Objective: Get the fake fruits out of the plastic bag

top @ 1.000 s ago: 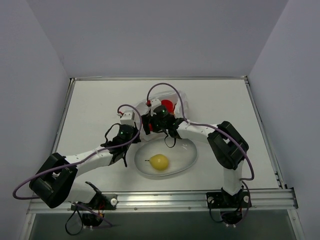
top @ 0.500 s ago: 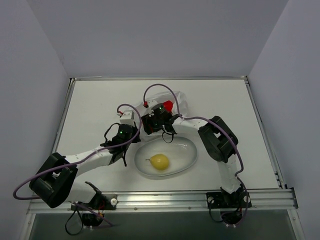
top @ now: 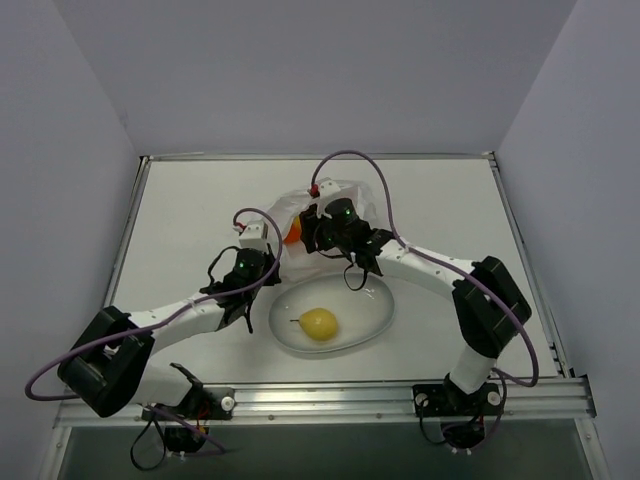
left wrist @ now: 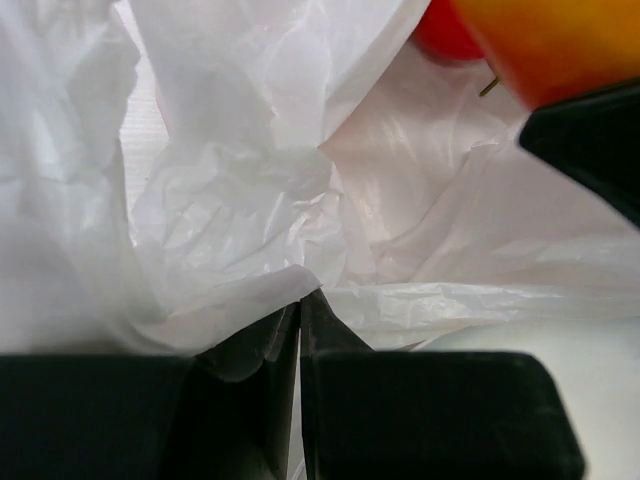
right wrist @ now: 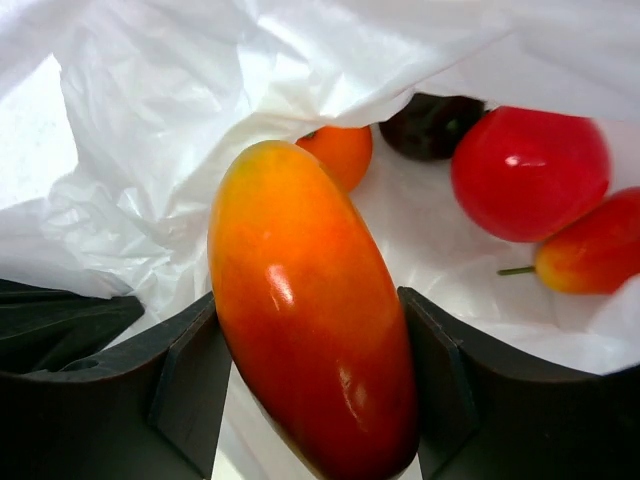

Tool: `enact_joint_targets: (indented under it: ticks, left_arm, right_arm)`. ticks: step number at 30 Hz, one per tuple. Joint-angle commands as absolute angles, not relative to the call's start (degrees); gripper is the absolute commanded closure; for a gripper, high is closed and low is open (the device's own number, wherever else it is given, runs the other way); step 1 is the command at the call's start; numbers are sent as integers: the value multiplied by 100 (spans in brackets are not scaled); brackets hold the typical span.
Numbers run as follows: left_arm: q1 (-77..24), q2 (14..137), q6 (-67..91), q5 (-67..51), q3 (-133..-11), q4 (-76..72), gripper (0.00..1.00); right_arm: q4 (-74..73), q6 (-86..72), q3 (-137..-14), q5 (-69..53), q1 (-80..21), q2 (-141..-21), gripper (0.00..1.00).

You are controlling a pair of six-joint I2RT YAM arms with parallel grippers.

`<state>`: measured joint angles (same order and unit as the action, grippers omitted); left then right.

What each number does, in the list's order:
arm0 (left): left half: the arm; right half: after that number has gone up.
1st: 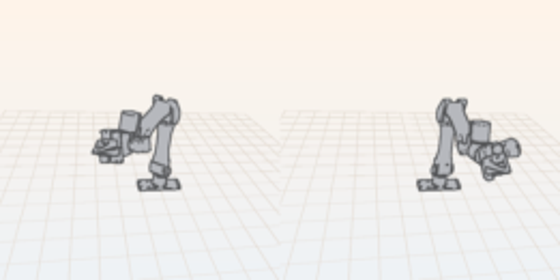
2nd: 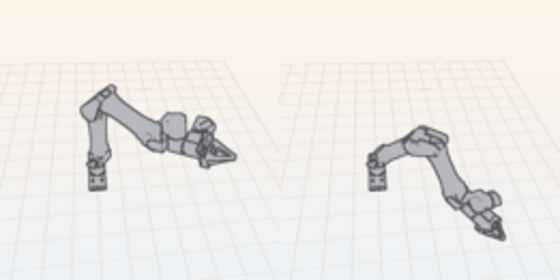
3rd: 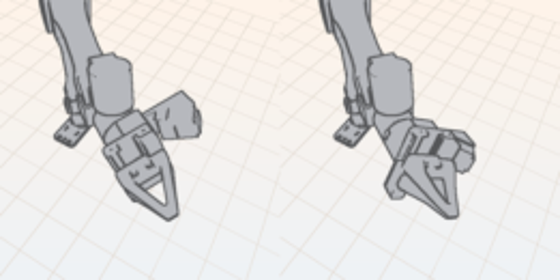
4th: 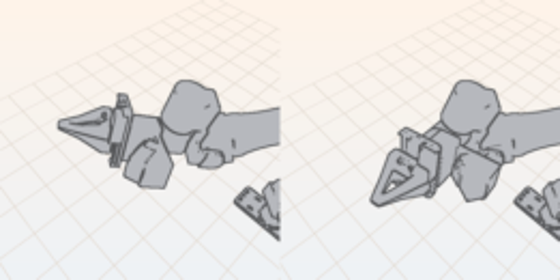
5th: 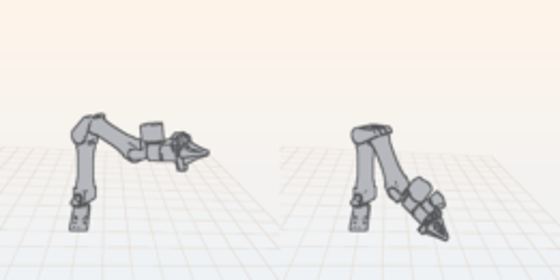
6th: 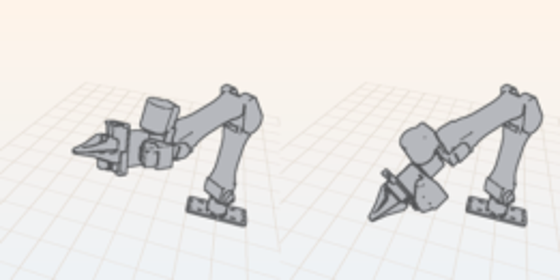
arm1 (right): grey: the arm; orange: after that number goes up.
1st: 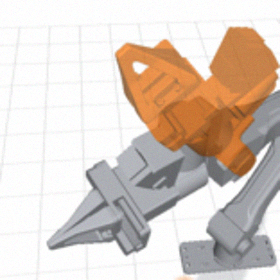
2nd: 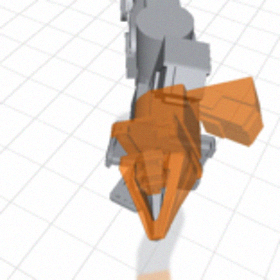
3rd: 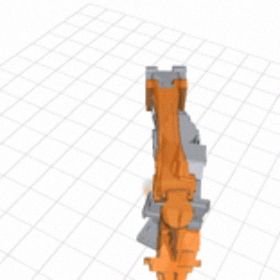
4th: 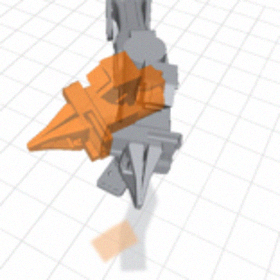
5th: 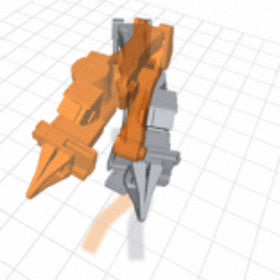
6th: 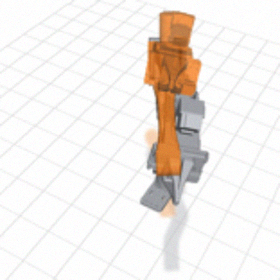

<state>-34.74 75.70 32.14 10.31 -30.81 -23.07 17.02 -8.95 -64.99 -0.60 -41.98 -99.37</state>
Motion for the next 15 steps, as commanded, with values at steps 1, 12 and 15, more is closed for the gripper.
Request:
enact_joint_targets:
  ticks: [1, 12, 15]
  left_arm:
    - [-3454, 7330, 3234, 993, -3103, -2505, 98]
    - [-3445, 6996, 3182, 993, -3024, -2505, 98]
    - [-3445, 6926, 3199, 958, -2997, -2531, 98]
  right_arm:
    - [1697, -1125, -6285, 350, -4254, -9502, 64]
    - [1082, -1959, -4354, 1037, -5379, -6857, 64]
    - [941, -2433, -3729, 1160, -5405, -6303, 64]
